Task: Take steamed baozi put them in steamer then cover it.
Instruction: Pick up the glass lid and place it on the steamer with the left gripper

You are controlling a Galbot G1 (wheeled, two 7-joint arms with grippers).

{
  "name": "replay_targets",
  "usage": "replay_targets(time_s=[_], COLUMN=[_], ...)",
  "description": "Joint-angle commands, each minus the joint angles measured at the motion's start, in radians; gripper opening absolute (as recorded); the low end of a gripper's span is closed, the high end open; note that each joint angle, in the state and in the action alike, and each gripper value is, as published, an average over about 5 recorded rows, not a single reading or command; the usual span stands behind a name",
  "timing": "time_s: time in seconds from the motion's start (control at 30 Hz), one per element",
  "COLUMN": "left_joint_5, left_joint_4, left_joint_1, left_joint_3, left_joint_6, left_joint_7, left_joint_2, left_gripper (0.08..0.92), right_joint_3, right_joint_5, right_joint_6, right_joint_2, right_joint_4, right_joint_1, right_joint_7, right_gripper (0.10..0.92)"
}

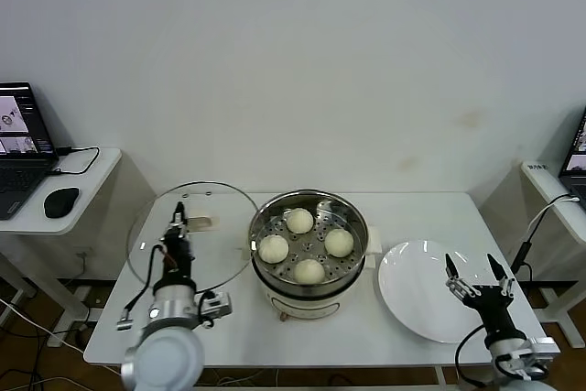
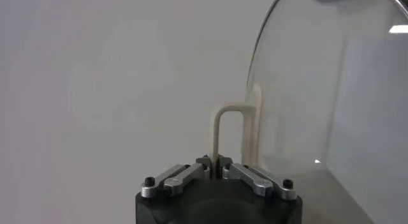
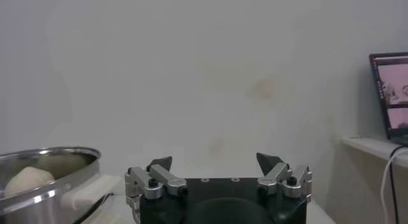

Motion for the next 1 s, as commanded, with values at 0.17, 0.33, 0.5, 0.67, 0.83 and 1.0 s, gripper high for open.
replay_targets(time_s=[0.17, 0.33, 0.5, 0.67, 0.83, 1.0], left_joint_5=[0.072, 0.068, 0.044, 0.044, 0.054, 0.081], left_joint_4=[0.170, 0.197, 0.229, 0.263, 0.303, 0.335], left_joint_1=[-0.190, -0.237, -0.280, -0.304, -0.315, -0.294], left_joint_3=[0.258, 0.324, 0.362, 0.399, 0.426, 0.425], left_joint_6=[0.032, 0.045, 0.058, 0.064, 0.070, 0.069], left_joint_7=[0.070, 0.108, 0.124, 0.115, 0.084, 0.035], left_joint_2=[-0.131, -0.182, -0.211, -0.231, -0.253, -0.260], left_gripper=[0.137, 0.137, 0.137, 0.137, 0.137, 0.137], right_joint_3=[0.009, 0.010, 0.021, 0.032, 0.035, 0.034], right_joint_5=[-0.073, -0.085, -0.085, -0.083, -0.084, -0.085], right_joint_6=[-0.006, -0.003, -0.001, 0.000, 0.000, 0.000], right_joint_2=[0.080, 0.095, 0.097, 0.096, 0.099, 0.102], right_joint_4=[-0.016, -0.031, -0.040, -0.041, -0.041, -0.041], right_joint_1=[0.040, 0.052, 0.057, 0.054, 0.055, 0.056], right_joint_7=[0.004, 0.004, 0.004, 0.004, 0.004, 0.004], right_gripper=[0.823, 0.822, 0.823, 0.823, 0.823, 0.822])
